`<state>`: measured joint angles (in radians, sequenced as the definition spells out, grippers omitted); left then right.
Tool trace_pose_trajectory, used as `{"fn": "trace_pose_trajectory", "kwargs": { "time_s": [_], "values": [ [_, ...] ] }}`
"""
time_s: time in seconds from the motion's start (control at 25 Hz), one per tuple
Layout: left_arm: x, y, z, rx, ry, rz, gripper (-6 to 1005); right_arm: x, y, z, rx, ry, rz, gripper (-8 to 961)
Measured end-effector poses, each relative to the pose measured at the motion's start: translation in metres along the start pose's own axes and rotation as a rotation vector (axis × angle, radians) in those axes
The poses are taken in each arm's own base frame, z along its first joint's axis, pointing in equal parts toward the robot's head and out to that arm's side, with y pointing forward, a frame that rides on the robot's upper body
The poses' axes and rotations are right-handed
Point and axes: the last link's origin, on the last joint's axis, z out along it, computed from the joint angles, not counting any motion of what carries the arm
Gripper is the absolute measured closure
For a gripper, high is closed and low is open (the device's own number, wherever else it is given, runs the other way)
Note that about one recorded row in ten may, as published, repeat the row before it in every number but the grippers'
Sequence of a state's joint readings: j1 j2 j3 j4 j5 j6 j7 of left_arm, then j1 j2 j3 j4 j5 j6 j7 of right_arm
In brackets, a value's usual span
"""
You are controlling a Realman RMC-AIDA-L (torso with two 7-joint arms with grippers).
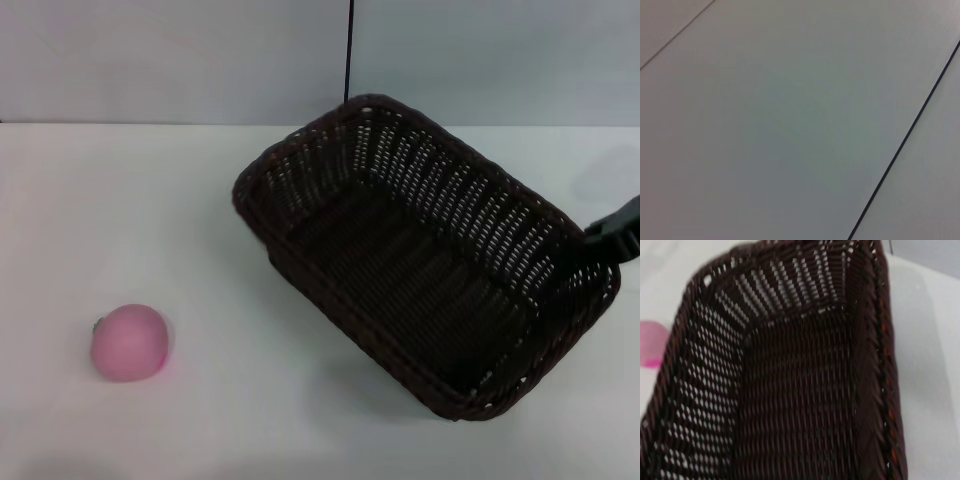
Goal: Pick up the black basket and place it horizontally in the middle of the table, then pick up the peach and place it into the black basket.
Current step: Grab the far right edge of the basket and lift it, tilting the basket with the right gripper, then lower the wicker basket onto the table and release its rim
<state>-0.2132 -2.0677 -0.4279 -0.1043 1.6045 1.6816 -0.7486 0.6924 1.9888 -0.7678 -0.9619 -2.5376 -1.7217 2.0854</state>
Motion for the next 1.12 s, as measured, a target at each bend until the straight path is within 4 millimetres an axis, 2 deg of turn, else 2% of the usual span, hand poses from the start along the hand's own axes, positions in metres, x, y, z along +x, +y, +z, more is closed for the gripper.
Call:
{"fn": "trace_pose_trajectory", "kwargs": {
  "time_s": [0.6,0.76,1.12],
  "values": [
    [0.0,0.001,0.0,-0.003,0.004,-0.005,317,-0.001,0.006,-0.028,-0.108,-0.283,-0.053,743],
    [0.0,0.001,0.0,-0.003,0.004,-0.008,317,-0.007,0.011,-0.044,-0.149,-0.372,-0.136,743],
    [-0.002,0.003,0.0,-0.002,0.005,-0.03,318,-0.018,0.018,-0.045,-0.175,-0.41,-0.344,743]
  ]
}}
